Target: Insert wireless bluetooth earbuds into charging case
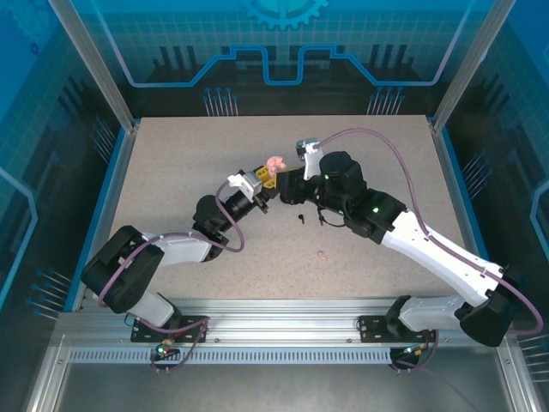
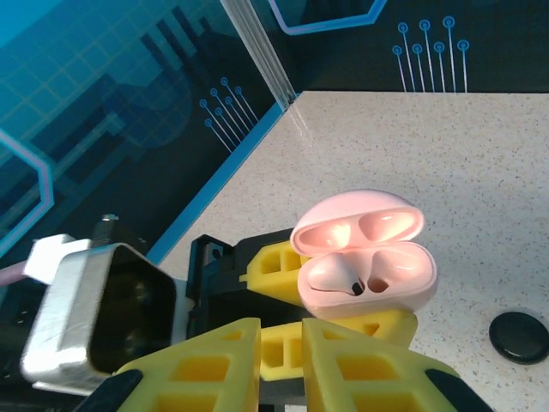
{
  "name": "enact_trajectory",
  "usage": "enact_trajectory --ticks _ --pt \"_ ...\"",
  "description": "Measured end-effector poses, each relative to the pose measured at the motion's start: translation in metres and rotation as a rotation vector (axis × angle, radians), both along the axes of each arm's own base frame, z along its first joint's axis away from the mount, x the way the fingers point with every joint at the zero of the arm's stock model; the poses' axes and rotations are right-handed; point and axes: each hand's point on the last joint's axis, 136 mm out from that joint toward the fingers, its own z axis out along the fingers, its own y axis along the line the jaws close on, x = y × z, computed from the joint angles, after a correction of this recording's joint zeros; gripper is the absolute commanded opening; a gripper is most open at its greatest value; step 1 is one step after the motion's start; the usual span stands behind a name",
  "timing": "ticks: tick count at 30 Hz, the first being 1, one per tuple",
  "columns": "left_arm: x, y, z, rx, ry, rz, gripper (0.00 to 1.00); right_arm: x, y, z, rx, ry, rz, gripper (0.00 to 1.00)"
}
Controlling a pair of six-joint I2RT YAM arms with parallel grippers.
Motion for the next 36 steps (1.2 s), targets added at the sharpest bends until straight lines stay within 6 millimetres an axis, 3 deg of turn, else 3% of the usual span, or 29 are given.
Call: enact_trajectory --ticks 7,14,18,21,26,30,36 --pt "0.000 0.000 0.000 0.000 0.000 0.000 0.00 0.013 -0.022 0.009 0.006 -0.023 -0.076 0.17" --pt "0.000 0.000 0.000 0.000 0.000 0.000 0.00 0.024 -0.037 -0.012 -0.019 0.012 -0.129 0.20" --pt "-0.002 0.001 -0.005 0.006 0.011 0.000 0.00 0.027 -0.055 -0.050 -0.060 0.080 -0.183 0.29" --pt "-0.006 0.004 -0.010 0.009 0.024 -0.001 0.00 0.027 -0.072 -0.082 -0.095 0.140 -0.233 0.41" --pt "-0.017 0.013 -0.006 -0.016 0.032 0.000 0.00 0.019 -0.094 -0.136 -0.166 0.246 -0.290 0.54" --pt "-0.027 0.022 0.000 -0.044 0.034 0.003 0.00 0.004 -0.105 -0.177 -0.237 0.338 -0.302 0.57" --pt "-0.043 0.029 -0.002 -0.062 0.064 -0.009 0.00 -0.020 -0.122 -0.224 -0.329 0.456 -0.315 0.57"
